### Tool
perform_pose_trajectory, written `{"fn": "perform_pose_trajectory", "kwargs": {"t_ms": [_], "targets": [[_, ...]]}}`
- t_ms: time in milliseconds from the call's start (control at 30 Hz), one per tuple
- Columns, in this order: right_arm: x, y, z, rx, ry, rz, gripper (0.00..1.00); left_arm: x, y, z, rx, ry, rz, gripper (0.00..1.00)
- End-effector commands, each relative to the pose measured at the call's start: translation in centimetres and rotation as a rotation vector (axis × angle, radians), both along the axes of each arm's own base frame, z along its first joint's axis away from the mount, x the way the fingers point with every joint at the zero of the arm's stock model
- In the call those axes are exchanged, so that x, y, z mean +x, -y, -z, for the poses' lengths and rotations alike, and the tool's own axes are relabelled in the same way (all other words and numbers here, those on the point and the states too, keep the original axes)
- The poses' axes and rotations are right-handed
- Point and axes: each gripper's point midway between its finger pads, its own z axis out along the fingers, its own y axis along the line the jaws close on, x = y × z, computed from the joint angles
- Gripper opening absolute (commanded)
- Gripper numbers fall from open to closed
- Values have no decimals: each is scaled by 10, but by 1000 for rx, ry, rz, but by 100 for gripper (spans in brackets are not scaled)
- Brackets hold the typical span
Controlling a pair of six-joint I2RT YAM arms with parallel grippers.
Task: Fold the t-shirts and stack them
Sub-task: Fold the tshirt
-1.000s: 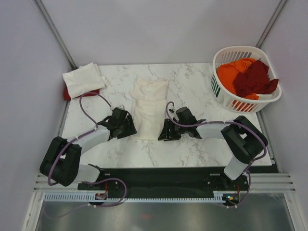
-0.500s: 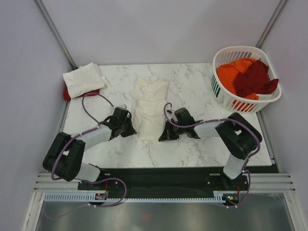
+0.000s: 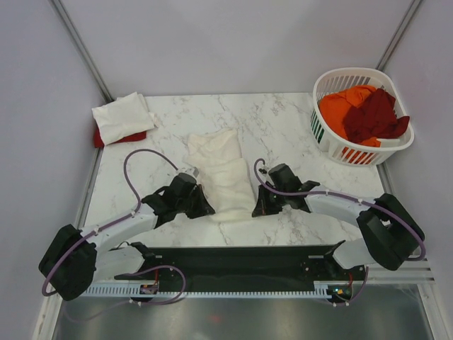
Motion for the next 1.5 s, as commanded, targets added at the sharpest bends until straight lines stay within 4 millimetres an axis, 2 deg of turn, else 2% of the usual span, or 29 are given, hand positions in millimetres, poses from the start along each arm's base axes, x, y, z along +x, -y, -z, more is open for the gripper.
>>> {"fn": "perform_pose_trajectory", "kwargs": {"t_ms": [0, 200, 233, 300, 333, 400, 433, 500, 533, 600, 633, 700, 733, 800, 833, 900, 933, 967, 1033, 1067, 1133, 1167, 1200, 1267, 1300, 1333, 1367, 1400, 1467], "targets": [[4, 7, -24, -10, 50, 12, 0, -12, 5, -12, -44, -45, -32, 2], [51, -5, -102, -31, 238, 3, 0, 1, -3, -57, -26, 47, -68, 2], [61, -10, -122, -18, 273, 4, 0, 2, -5, -68, -13, 59, -72, 2], [73, -15, -130, -32, 293, -8, 0, 8, -8, -79, 2, 81, -84, 2], [85, -19, -147, -26, 325, 3, 0, 16, -10, -90, 15, 114, -99, 2], [100, -21, -149, -48, 335, 8, 0, 23, -16, -91, 55, 114, -119, 2], [111, -24, -163, -39, 364, 19, 0, 29, -15, -99, 58, 134, -120, 2], [124, -29, -166, -41, 370, 24, 0, 38, -19, -103, 70, 138, -139, 2], [133, -32, -180, -26, 398, 28, 0, 44, -19, -107, 77, 148, -136, 2], [147, -35, -179, -39, 396, 34, 0, 56, -25, -113, 84, 158, -162, 2], [156, -37, -193, -27, 419, 48, 0, 64, -25, -119, 87, 169, -160, 2], [171, -39, -190, -39, 412, 63, 0, 78, -31, -124, 88, 171, -178, 2], [179, -41, -200, -29, 430, 71, 0, 87, -31, -136, 84, 197, -173, 2], [193, -44, -194, -32, 417, 77, 0, 103, -36, -137, 94, 191, -186, 2], [200, -47, -202, -21, 429, 82, 0, 113, -36, -146, 93, 210, -186, 2], [213, -51, -190, -23, 401, 80, 0, 130, -40, -148, 94, 203, -192, 2], [220, -53, -197, -13, 410, 88, 0, 136, -41, -148, 97, 201, -196, 2], [227, -56, -182, -27, 384, 90, 0, 144, -43, -137, 113, 171, -200, 2], [239, -62, -182, -24, 388, 105, 0, 156, -44, -137, 115, 165, -202, 2], [245, -65, -167, -36, 361, 106, 0, 165, -47, -122, 131, 127, -210, 2], [256, -72, -167, -26, 366, 114, 0, 177, -48, -118, 132, 115, -214, 2], [262, -74, -152, -44, 346, 123, 0, 184, -52, -115, 140, 107, -227, 2], [271, -75, -158, -39, 362, 140, 0, 194, -52, -108, 155, 96, -225, 2], [285, -75, -141, -67, 354, 161, 0, 206, -56, -104, 164, 90, -235, 2], [294, -76, -148, -56, 371, 175, 0, 215, -56, -107, 164, 100, -237, 2], [299, -77, -146, -48, 369, 183, 0, 222, -57, -96, 175, 80, -239, 2], [307, -75, -130, -58, 345, 189, 0, 228, -61, -92, 181, 71, -248, 2], [314, -75, -136, -46, 357, 198, 0, 237, -61, -95, 176, 83, -246, 2], [324, -75, -119, -53, 337, 209, 0, 248, -63, -78, 171, 41, -247, 2]]}}
